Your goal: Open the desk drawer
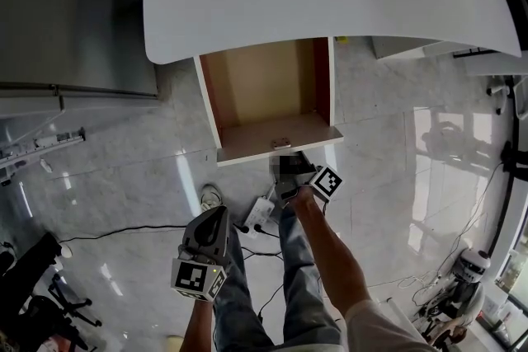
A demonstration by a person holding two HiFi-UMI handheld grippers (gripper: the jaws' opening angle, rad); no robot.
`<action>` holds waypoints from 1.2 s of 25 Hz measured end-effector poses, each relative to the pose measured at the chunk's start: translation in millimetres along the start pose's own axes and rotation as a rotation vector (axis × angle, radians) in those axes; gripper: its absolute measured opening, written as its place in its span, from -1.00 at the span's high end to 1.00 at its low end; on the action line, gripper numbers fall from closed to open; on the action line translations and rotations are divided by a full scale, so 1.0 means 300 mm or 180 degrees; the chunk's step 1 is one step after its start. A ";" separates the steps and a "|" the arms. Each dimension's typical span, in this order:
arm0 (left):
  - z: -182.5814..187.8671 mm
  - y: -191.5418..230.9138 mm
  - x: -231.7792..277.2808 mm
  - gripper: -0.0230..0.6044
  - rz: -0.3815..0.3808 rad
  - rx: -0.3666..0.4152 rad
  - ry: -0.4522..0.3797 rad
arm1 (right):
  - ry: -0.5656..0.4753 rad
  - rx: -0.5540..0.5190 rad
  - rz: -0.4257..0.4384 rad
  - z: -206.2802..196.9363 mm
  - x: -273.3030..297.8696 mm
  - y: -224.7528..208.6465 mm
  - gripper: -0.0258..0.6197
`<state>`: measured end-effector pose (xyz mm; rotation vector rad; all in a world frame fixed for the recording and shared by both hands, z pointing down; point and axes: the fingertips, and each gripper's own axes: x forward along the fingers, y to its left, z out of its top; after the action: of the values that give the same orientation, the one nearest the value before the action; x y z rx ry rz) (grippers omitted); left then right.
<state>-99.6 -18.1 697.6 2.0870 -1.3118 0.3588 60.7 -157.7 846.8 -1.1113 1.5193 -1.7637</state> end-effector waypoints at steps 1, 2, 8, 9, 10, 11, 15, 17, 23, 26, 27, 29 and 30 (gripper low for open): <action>-0.001 0.000 0.001 0.89 0.0002 -0.0008 0.0002 | 0.0003 0.0000 0.0009 -0.001 0.001 0.000 0.82; 0.000 -0.002 0.003 0.89 -0.0001 -0.0012 0.0001 | 0.0002 0.0006 0.0019 -0.002 0.001 0.000 0.82; 0.018 -0.015 0.010 0.89 -0.0032 0.0031 -0.0030 | -0.0093 0.0202 -0.0061 0.005 -0.025 -0.046 0.47; 0.022 -0.015 0.009 0.89 -0.0030 0.0035 -0.0033 | -0.0115 0.0238 -0.0087 0.008 -0.035 -0.057 0.35; 0.025 -0.016 0.009 0.89 -0.0031 0.0039 -0.0038 | -0.0129 0.0264 -0.0100 0.012 -0.046 -0.064 0.35; 0.027 -0.018 0.009 0.89 -0.0031 0.0043 -0.0041 | -0.0134 0.0273 -0.0107 0.016 -0.056 -0.067 0.34; 0.024 -0.042 0.012 0.89 -0.0041 0.0037 -0.0051 | -0.0155 0.0294 -0.0112 0.028 -0.104 -0.066 0.34; 0.027 -0.066 0.017 0.89 -0.0084 0.0060 -0.0061 | -0.0168 0.0291 -0.0117 0.030 -0.130 -0.061 0.35; 0.079 -0.136 0.009 0.89 -0.0156 0.0155 -0.0147 | -0.0278 0.0311 0.0029 0.032 -0.235 0.037 0.72; 0.132 -0.172 -0.012 0.89 -0.0169 0.0210 -0.0227 | -0.0337 0.0307 0.0216 0.036 -0.295 0.150 0.87; 0.153 -0.187 -0.021 0.89 -0.0173 0.0223 -0.0258 | -0.0344 0.0277 0.0267 0.039 -0.317 0.188 0.87; 0.203 -0.222 -0.035 0.89 -0.0192 0.0276 -0.0323 | -0.0339 0.0145 0.0316 0.051 -0.349 0.262 0.87; 0.232 -0.239 -0.040 0.89 -0.0205 0.0319 -0.0354 | -0.0312 0.0033 0.0329 0.058 -0.357 0.304 0.87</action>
<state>-49.3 -33.0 611.7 2.2560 -1.3105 0.2896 119.9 -96.2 733.8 -1.0782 1.4801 -1.6227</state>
